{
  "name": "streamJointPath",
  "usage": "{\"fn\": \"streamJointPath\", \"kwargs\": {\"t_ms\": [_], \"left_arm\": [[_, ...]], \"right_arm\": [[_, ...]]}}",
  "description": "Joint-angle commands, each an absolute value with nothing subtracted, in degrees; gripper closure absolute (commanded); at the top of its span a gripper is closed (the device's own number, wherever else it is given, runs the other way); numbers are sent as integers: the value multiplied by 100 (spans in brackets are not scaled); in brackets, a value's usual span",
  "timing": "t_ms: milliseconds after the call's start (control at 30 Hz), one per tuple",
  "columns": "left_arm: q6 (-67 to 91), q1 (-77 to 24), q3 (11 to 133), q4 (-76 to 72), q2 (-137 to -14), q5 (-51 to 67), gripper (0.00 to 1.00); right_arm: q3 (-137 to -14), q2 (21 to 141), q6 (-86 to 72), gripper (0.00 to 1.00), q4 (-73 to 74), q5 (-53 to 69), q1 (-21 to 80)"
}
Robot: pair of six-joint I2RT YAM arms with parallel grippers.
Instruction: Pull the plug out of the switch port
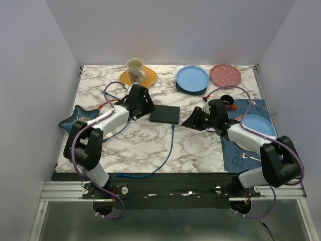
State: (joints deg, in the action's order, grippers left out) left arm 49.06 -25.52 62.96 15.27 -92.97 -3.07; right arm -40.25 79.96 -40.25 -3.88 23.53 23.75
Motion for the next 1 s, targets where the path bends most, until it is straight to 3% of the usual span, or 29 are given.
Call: {"fn": "streamJointPath", "kwargs": {"t_ms": [0, 100, 267, 967], "left_arm": [[4878, -2514, 6337, 915, -9536, 474, 30], [4790, -2514, 6425, 1019, -9799, 492, 35], [4790, -2505, 6399, 1125, -10151, 369, 31], [5203, -2619, 5634, 545, -10617, 1055, 33]], "right_arm": [[-4104, 8568, -4095, 55, -983, 2540, 2382], [-4104, 8964, -4192, 54, -1290, 2698, 2391], [-4289, 9439, -4306, 53, -1424, 2733, 2391], [-4896, 10705, -4816, 53, -1978, 2769, 2496]]}}
